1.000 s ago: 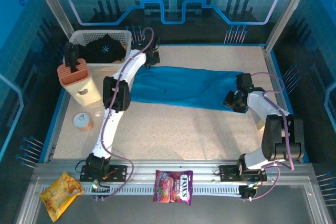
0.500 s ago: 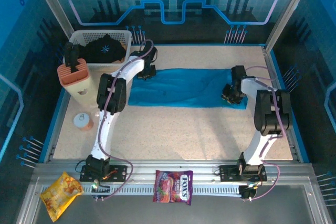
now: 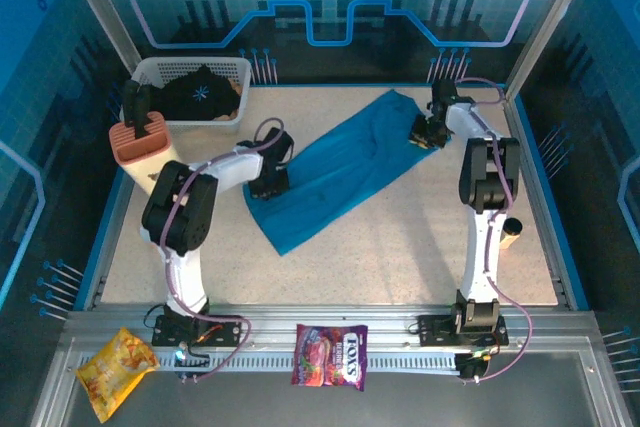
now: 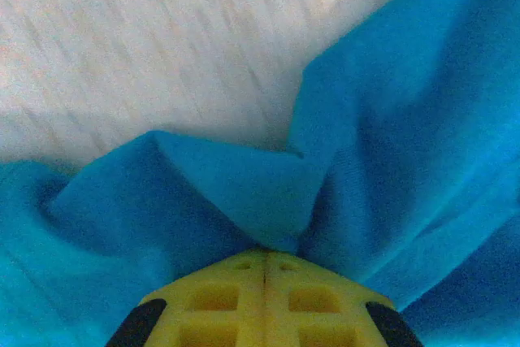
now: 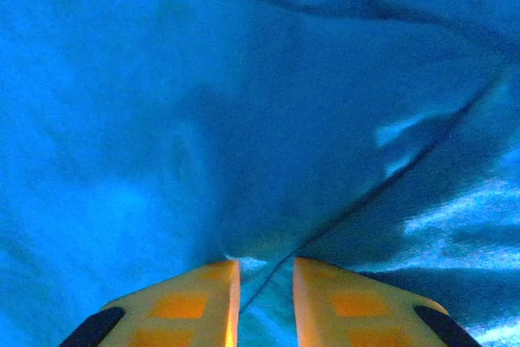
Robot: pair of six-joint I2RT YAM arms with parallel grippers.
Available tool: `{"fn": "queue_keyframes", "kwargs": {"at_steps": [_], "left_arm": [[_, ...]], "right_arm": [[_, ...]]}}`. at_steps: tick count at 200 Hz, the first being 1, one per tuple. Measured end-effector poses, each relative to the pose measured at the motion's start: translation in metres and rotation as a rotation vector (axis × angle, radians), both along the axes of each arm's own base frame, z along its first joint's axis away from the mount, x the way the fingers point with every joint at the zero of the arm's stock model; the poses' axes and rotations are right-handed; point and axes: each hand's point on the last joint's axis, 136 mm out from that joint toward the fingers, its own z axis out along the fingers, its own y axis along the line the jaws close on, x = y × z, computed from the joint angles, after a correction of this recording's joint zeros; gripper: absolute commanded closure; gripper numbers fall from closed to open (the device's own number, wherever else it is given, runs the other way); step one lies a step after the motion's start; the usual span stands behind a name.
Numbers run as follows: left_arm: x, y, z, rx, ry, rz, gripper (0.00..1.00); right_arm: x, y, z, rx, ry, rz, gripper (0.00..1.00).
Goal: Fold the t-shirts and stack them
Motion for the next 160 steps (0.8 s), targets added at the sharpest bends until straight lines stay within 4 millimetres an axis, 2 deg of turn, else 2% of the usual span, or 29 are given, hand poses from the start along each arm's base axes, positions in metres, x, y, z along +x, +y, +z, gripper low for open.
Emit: {"fn": "queue_keyframes", "kwargs": {"at_steps": [26, 53, 76, 94, 115, 138, 151, 160], "left_arm": [[-0.047, -0.033, 0.0, -0.059, 0.031, -0.048, 1.0], [-0.094, -0.076, 0.002, -0.112, 0.085, -0.132, 1.0], [-0.128, -0.104, 0.007, -0.135, 0.143, -0.205, 0.97], [-0.135, -0.115, 0.027, -0.143, 0.136, -0.236, 0.9], [-0.116, -0.125, 0.078, -0.183, 0.019, -0.238, 0.76], [-0.089, -0.127, 0.137, -0.235, -0.147, -0.219, 0.72], [-0.076, -0.122, 0.151, -0.243, -0.188, -0.198, 0.74], [-0.069, -0.117, 0.148, -0.232, -0.192, -0.185, 0.76]], "right_arm": [[0.029, 0.016, 0.0, 0.041, -0.026, 0.065, 0.72], [0.049, 0.038, 0.007, 0.085, -0.063, 0.117, 0.71], [0.05, 0.058, 0.019, 0.12, -0.077, 0.155, 0.71], [0.045, 0.069, 0.034, 0.126, -0.088, 0.179, 0.7], [0.016, 0.074, 0.055, 0.102, -0.062, 0.198, 0.69], [-0.04, 0.076, 0.092, 0.058, -0.064, 0.19, 0.7], [-0.076, 0.077, 0.113, 0.046, -0.087, 0.161, 0.71], [-0.102, 0.08, 0.122, 0.045, -0.094, 0.133, 0.72]]}}
